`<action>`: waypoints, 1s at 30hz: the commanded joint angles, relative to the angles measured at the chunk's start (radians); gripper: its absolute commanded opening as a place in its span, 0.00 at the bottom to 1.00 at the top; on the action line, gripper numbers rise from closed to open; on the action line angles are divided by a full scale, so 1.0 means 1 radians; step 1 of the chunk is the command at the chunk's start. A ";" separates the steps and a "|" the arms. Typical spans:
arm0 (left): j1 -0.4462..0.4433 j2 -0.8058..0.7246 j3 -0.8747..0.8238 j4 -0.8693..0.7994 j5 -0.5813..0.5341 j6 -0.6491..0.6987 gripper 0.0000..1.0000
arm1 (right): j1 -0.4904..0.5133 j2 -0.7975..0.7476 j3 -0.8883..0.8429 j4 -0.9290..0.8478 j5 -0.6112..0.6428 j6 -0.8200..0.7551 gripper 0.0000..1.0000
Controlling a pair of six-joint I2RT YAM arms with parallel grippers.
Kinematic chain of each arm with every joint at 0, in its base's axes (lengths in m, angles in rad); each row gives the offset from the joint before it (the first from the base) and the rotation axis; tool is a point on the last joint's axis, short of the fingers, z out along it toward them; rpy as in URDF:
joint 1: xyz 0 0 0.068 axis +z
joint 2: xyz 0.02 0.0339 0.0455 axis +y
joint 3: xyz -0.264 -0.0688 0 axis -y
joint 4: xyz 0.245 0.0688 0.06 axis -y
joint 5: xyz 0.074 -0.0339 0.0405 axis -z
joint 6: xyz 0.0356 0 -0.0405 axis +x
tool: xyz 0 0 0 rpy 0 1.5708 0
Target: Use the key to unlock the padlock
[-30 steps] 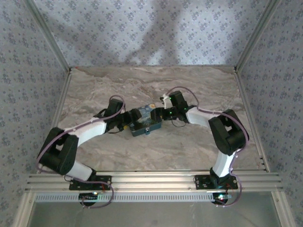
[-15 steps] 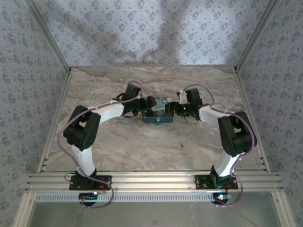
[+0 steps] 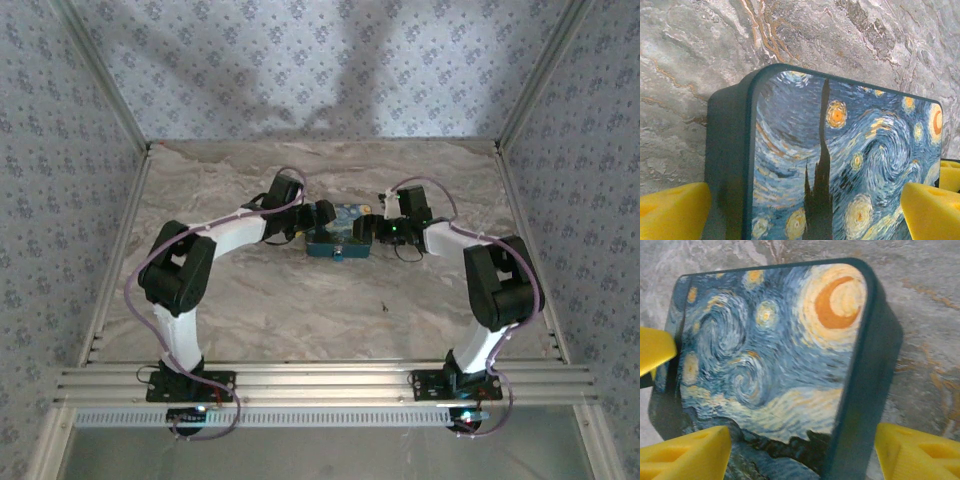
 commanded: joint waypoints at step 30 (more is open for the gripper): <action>-0.121 -0.724 -0.628 0.108 -0.286 0.010 0.98 | 0.365 -0.472 -0.300 -0.677 0.424 0.206 0.57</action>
